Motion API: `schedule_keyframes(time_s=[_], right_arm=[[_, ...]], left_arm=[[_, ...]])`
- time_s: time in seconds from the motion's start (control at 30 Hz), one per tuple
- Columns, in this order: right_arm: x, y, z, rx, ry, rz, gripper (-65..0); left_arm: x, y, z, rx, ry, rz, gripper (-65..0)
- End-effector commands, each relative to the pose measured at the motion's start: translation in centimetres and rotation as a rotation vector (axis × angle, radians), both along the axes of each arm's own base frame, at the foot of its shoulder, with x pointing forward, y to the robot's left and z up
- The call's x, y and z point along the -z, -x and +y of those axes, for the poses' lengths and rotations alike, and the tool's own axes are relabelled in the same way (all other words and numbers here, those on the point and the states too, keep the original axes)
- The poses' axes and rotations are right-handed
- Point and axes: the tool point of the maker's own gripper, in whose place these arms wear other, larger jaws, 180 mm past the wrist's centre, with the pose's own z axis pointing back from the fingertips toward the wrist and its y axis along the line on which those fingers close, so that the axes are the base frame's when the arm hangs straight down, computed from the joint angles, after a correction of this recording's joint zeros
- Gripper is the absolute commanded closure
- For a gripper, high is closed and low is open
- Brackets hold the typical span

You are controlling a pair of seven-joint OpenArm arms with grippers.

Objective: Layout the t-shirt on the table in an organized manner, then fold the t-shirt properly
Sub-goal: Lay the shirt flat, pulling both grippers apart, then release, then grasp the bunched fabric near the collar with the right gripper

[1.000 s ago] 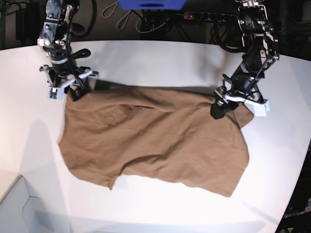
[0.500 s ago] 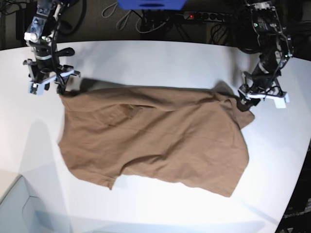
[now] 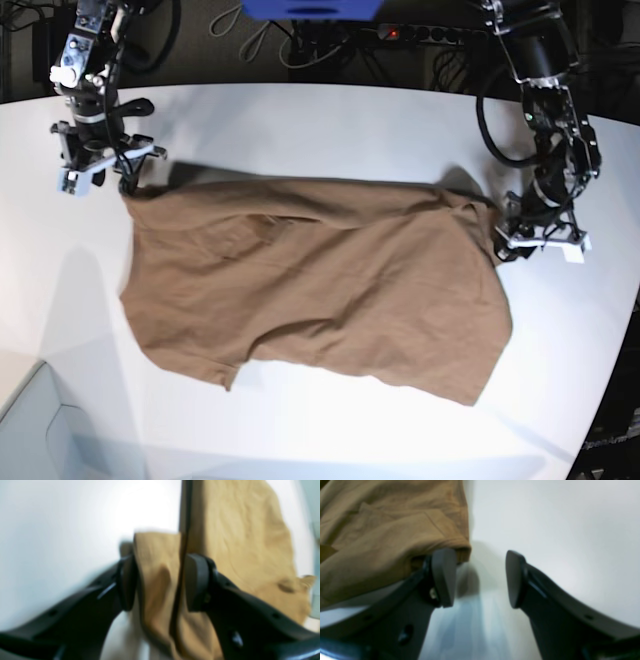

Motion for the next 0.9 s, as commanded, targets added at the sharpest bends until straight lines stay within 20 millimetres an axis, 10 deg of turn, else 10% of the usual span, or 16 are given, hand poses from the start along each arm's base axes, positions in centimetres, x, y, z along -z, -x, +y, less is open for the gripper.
schedule_keyframes(time_s=[0.0,0.13,0.3,0.87], right_arm=[[-1.3,-0.7,-0.3,-0.003,0.018,-0.048,-32.6],[-1.4,-0.9,-0.4,-0.001,0.020,-0.054,-32.6],[-1.7,-1.1,-0.4,0.000,0.021,-0.064,-32.6],[-4.5,-1.0,-2.5,0.051,0.061,-0.137,-33.0]], left_arm=[[0.3,0.0,-0.1,0.009,-0.023,0.026,-30.1],[0.7,0.3,0.0,0.032,-0.088,0.054,-26.9],[0.6,0.4,0.2,0.018,-0.056,0.042,0.0],[-9.8,4.5,3.4,-0.080,-0.030,-0.250,-0.2]])
